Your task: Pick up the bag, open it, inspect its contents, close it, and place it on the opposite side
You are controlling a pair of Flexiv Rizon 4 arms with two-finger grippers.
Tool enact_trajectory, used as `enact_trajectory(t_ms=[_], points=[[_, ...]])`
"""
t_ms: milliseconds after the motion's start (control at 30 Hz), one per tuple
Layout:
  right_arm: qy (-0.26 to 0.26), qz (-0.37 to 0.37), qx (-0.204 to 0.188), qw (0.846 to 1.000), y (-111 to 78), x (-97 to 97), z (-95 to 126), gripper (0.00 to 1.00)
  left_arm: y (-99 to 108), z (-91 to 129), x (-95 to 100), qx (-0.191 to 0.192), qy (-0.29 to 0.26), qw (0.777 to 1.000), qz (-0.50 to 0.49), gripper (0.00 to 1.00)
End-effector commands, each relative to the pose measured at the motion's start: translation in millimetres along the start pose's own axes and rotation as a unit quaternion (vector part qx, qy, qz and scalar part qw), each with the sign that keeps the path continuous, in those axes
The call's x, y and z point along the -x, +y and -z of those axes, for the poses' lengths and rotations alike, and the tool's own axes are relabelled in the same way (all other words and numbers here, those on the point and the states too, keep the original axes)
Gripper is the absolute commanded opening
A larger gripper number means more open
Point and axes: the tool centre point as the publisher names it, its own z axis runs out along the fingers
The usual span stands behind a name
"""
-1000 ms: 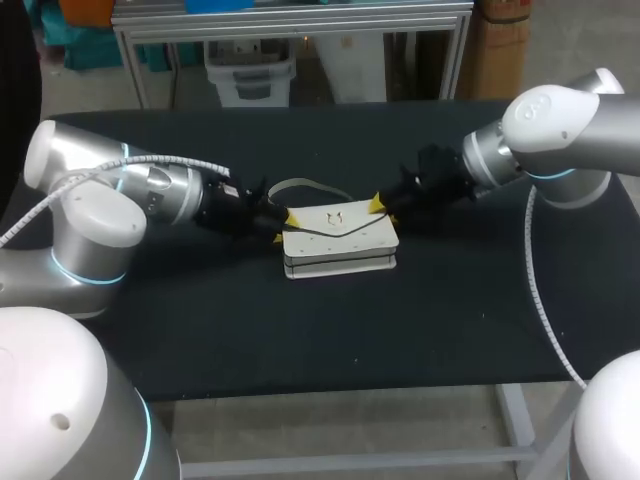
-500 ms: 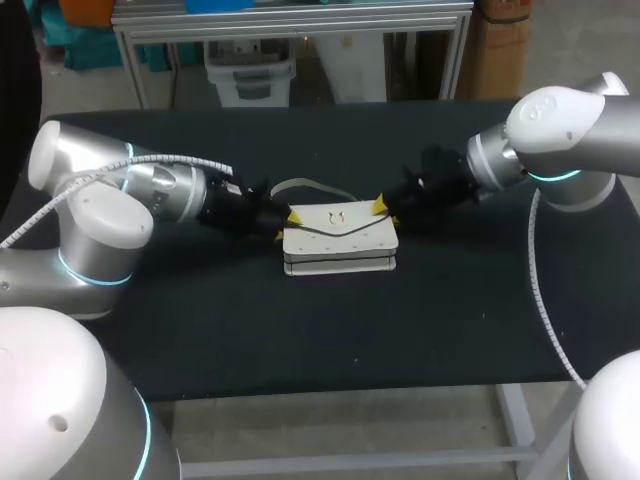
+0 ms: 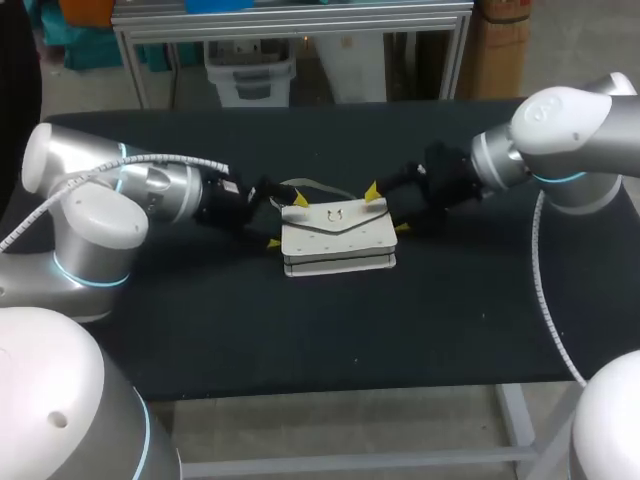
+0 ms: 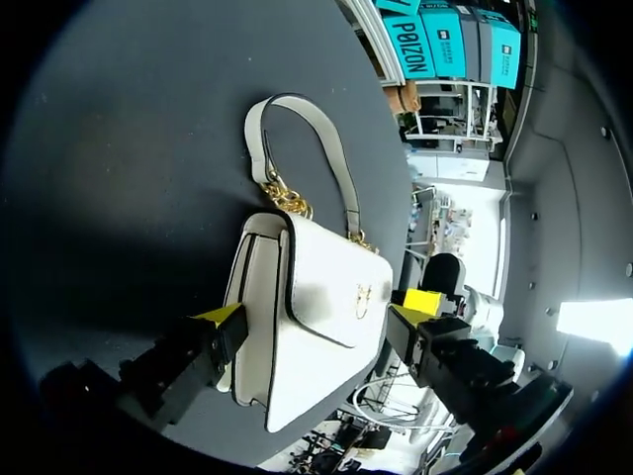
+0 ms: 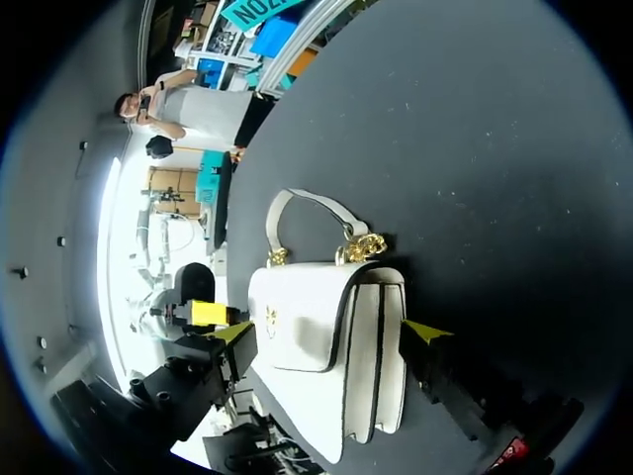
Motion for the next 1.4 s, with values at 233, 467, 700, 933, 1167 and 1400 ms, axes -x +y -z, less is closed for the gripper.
enact_trajectory(t_ms=[233,467,700,933,1167,1400], points=[[0.002,0.032,0.001,0.999,-9.8,-9.8,17,1.0,11,10,-3.9,-0.01,-0.011,1.0,-0.021,1.0],[-0.009,0.049,-0.002,0.999,-17.5,-14.9,29,1.0,16,15,-9.4,-0.01,-0.018,0.999,-0.03,0.98],[-0.044,0.073,-0.006,0.996,-20.6,-8.3,53,1.0,24,15,-7.9,0.007,-0.037,0.999,-0.038,0.87],[-0.078,0.099,-0.025,0.992,-18.0,-0.9,86,1.0,27,5,-6.7,0.028,-0.056,0.997,-0.04,0.72],[-0.111,0.109,-0.042,0.987,-9.9,9.9,111,1.0,28,-6,-3.0,0.052,-0.076,0.995,-0.031,0.57],[-0.148,0.123,-0.065,0.979,0.9,20.6,127,1.0,30,-10,1.2,0.074,-0.093,0.992,-0.029,0.19]])
